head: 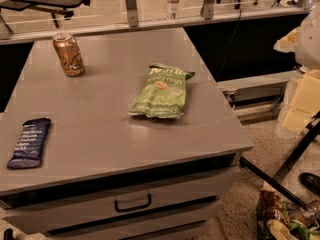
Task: Pick green jalapeno chip bag
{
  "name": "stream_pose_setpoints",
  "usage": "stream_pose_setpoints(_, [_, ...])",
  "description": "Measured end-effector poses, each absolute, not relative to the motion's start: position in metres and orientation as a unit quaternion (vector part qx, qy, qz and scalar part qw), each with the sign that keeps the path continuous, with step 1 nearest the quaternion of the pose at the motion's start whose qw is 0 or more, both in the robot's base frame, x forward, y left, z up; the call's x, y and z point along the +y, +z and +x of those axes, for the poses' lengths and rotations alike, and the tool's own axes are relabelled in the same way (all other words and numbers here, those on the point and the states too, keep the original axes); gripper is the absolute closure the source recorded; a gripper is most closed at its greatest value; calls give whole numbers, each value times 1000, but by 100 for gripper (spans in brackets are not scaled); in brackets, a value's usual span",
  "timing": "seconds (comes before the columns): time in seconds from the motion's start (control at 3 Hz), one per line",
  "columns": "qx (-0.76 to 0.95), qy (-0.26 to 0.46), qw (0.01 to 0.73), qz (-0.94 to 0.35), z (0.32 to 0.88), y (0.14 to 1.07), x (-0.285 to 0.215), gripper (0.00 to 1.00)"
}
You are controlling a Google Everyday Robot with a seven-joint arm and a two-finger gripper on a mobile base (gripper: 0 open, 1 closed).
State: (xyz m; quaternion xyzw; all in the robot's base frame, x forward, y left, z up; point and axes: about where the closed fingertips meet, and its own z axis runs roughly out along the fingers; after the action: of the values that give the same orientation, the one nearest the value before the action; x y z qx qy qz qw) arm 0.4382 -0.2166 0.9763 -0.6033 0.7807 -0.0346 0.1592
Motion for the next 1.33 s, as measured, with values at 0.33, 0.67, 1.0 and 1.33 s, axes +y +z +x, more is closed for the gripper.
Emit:
stream_pose_setpoints(0.33, [779, -34, 163, -605, 443, 975, -216, 0])
stream_pose_setpoints(0.67, [762, -29, 193, -617, 484, 961, -213, 0])
stream_pose_setpoints(1.0, [733, -33, 224, -642, 545, 956, -195, 0])
stream_pose_setpoints(1.33, [704, -27, 246, -666, 600, 948, -165, 0])
